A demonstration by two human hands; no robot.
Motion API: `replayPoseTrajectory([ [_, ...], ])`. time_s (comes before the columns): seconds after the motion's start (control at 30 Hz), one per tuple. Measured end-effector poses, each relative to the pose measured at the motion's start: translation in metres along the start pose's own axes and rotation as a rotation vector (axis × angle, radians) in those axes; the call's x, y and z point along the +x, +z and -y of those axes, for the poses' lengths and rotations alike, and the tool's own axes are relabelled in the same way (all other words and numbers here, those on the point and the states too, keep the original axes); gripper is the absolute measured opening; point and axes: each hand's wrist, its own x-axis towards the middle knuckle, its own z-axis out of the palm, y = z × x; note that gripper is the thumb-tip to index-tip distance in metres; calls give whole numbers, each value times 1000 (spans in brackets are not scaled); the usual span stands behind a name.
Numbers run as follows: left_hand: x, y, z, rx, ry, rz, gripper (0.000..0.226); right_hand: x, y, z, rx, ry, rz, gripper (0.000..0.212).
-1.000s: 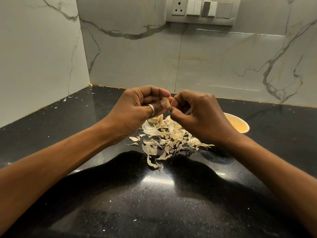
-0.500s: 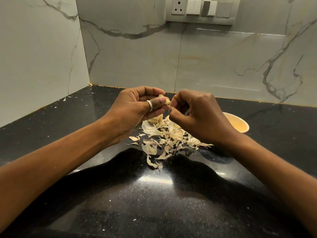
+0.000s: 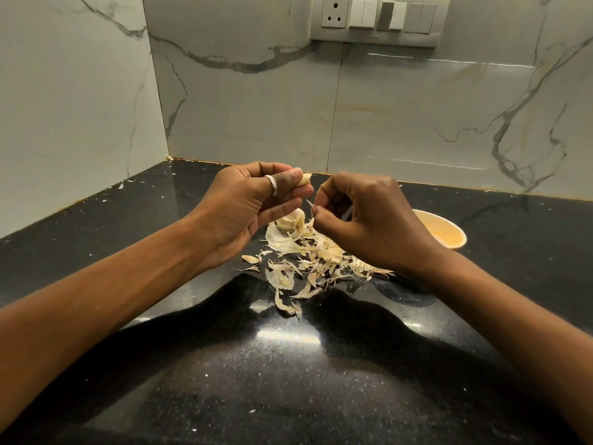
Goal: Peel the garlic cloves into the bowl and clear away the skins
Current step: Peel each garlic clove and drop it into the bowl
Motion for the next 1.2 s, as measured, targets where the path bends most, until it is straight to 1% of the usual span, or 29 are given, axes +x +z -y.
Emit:
replayPoseTrajectory([
  [0.13, 1, -1, -1, 23, -5, -2, 20, 0, 0, 0, 25, -10, -12, 17],
  [0.2, 1, -1, -1, 19, -5, 0, 16, 0, 0, 0, 26, -10, -10, 16],
  [0.47, 1, 2, -2, 20, -42, 22, 24, 1, -3, -4, 13, 35, -56, 7],
  [0.73, 2, 3, -1, 56, -48, 22, 32, 3, -4, -4, 79, 103, -133, 11],
  [0.8, 2, 4, -1, 76, -56, 23, 33, 3, -4, -3, 105, 102, -128, 11],
  [0.97, 1, 6, 2, 130, -76, 2, 39, 4, -4, -3, 142, 70, -102, 33],
  [1.0, 1, 6, 2, 144, -79, 2, 40, 4, -4, -4, 160, 63, -83, 35],
  [1.1, 1, 6, 1, 178, -92, 4, 36, 4, -2, -5, 205, 44, -22, 32],
  [1.2, 0, 6, 2, 221, -103, -2, 36, 3, -2, -6, 220, 25, -25, 26],
])
